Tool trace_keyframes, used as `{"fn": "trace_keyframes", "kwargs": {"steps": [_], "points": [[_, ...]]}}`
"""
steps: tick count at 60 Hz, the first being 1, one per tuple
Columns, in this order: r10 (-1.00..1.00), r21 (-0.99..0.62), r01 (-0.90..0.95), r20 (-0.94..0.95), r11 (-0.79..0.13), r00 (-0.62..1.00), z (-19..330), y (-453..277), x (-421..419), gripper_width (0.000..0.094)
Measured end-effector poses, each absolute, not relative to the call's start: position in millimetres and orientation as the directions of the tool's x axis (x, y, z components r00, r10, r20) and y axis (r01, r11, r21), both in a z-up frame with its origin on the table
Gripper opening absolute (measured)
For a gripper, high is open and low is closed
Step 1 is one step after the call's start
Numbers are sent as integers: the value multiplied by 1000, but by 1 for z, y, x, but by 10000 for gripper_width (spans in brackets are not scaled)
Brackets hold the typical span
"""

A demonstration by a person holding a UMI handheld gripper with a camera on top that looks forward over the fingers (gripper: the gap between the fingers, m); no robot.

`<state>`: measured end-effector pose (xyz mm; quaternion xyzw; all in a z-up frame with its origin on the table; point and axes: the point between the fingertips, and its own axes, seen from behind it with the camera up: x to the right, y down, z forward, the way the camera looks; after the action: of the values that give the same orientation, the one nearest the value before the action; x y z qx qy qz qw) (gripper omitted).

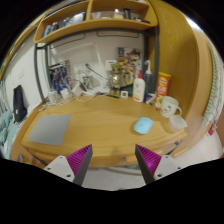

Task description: Arrange mouse

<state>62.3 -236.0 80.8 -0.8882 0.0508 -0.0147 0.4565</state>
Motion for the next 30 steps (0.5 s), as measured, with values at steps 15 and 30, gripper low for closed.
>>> {"fn": "trace_keyframes", "kwargs": {"steps": [15,30], "points": [[-152,-774,-98,-2,-625,988,27,-197,200,855],[-72,-743,-77,-39,-665,997,-1,-136,220,857]]}}
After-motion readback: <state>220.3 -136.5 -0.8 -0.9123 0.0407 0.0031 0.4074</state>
